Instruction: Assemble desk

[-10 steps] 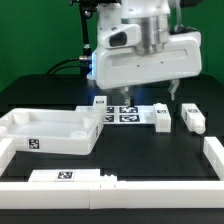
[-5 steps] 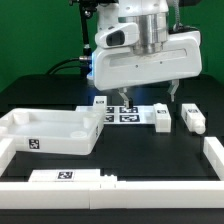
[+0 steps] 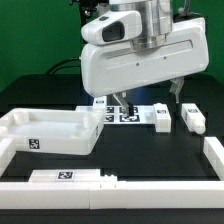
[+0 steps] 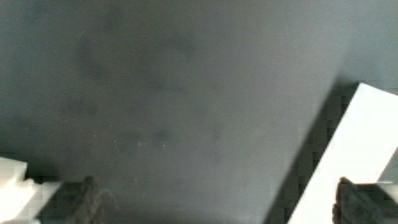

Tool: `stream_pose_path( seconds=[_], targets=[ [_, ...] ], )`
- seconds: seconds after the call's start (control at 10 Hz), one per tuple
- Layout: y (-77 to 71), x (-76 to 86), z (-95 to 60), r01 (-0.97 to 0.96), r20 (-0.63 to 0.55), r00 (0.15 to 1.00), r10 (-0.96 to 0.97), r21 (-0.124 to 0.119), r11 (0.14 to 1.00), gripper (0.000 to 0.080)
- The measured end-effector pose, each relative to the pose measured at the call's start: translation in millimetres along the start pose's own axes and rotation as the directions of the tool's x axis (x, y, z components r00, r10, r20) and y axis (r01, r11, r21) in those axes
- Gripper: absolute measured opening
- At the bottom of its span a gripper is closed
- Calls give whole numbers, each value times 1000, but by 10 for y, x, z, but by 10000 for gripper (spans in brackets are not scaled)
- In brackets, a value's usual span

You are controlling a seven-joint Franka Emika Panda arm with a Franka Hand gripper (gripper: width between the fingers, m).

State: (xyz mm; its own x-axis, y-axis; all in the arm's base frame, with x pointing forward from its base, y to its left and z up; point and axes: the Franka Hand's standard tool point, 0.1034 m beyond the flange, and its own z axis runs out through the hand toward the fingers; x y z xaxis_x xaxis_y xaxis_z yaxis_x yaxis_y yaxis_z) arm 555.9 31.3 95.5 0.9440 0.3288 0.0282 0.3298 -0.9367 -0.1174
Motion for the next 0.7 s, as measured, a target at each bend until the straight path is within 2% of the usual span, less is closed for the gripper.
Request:
stream_pose_path(
  seconds=[0.3,0.4,0.6,0.7],
  targets=[
    [40,-15,41,20,7,1000,-20,-1,1000,649],
    [165,22,67,60,8,998,-60,-6,998,649],
    [415,283,47,164,29,986,-165,27,986,649],
    [493,318,92,181,39,982,-182,40,983,649]
  ],
)
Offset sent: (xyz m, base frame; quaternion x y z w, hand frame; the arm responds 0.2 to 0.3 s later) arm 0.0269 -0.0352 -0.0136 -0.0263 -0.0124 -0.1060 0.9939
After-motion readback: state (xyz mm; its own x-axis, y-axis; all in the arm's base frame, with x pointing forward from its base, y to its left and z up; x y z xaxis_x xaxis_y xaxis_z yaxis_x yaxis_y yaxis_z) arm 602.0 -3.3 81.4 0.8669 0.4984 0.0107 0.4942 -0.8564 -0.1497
